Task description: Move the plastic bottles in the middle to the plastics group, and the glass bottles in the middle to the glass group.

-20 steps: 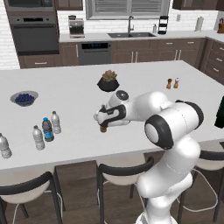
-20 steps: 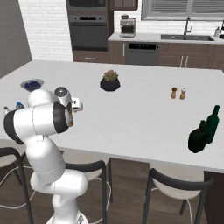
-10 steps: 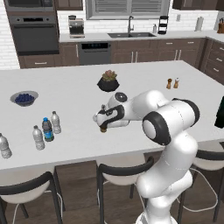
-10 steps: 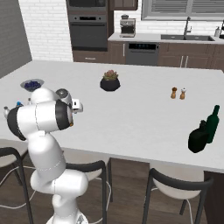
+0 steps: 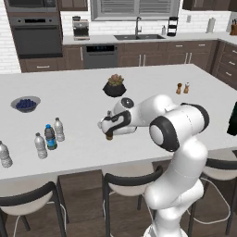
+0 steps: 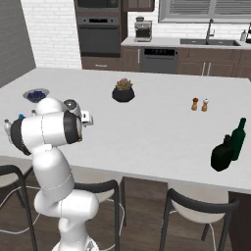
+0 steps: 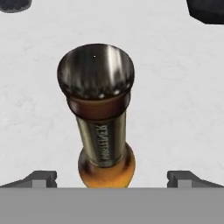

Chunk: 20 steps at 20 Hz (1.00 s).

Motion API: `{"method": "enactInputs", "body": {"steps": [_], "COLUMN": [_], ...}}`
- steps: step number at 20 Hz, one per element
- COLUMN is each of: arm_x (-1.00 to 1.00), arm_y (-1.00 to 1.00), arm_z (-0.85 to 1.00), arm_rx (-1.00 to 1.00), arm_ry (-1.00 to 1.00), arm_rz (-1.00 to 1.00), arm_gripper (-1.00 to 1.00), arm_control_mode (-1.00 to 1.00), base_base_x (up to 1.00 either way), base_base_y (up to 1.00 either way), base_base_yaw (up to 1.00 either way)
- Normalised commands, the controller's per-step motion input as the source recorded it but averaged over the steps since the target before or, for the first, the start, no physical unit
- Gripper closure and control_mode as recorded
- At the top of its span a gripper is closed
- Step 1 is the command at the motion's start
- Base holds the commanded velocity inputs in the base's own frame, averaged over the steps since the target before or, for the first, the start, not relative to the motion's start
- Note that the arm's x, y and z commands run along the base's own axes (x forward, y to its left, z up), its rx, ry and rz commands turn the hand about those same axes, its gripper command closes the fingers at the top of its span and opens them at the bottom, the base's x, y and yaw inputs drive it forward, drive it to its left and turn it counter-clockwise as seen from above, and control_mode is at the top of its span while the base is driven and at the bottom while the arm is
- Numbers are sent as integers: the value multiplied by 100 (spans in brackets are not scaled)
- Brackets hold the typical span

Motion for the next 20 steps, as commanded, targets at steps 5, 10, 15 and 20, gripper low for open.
{"method": "enactInputs", "body": {"steps": [5, 10, 15, 20], "arm_x": [10, 17, 1, 0], "arm_y": [0, 0, 0, 0], "arm_z": [0, 0, 0, 0], "arm_rx": [0, 0, 0, 0], "arm_ry": [0, -1, 0, 0], "arm_rz": [0, 0, 0, 0], "arm_gripper": [-100, -100, -100, 100], "arm_control_mode": [-100, -100, -100, -100], "base_base_x": [0, 0, 0, 0], "base_base_y": [0, 0, 0, 0], "base_base_yaw": [0, 0, 0, 0]}}
